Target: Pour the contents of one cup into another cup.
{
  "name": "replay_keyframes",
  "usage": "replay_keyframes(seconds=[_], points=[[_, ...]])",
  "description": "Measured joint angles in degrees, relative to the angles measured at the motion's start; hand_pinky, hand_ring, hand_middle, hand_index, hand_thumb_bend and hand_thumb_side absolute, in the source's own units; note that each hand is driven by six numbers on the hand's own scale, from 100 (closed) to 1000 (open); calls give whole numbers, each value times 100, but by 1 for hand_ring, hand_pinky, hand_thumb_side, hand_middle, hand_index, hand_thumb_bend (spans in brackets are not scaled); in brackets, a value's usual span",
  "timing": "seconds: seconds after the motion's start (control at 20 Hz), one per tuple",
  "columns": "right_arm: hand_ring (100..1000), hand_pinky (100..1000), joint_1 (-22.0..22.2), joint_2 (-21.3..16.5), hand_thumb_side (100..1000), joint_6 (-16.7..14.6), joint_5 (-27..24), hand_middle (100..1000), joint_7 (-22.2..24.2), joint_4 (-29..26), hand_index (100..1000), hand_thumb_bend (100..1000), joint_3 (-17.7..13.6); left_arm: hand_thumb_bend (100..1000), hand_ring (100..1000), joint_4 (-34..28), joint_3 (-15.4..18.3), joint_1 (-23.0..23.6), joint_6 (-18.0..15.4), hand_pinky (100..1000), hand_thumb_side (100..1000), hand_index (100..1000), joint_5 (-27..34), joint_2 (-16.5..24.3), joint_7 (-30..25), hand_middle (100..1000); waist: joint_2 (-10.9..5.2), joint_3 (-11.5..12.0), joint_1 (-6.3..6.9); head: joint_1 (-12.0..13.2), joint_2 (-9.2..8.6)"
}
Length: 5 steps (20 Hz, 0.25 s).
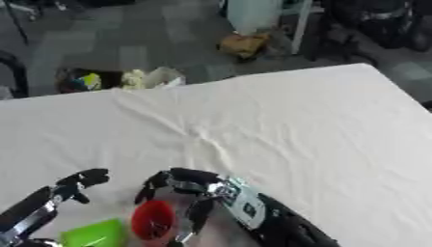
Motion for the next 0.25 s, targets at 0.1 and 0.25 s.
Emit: replay_keyframes(seconds=[0.1,0.25], points=[[646,910,0,0,635,4,0,526,-6,0,783,847,-1,887,1000,0,35,29,-27,764,818,966,-111,17,79,970,0,2,-13,-9,0],[648,911,4,0,637,13,3,527,-19,0,784,847,-9,870,1000,-49,129,49,15,757,801,963,-135,33,209,971,0,8,-14,-15,0]])
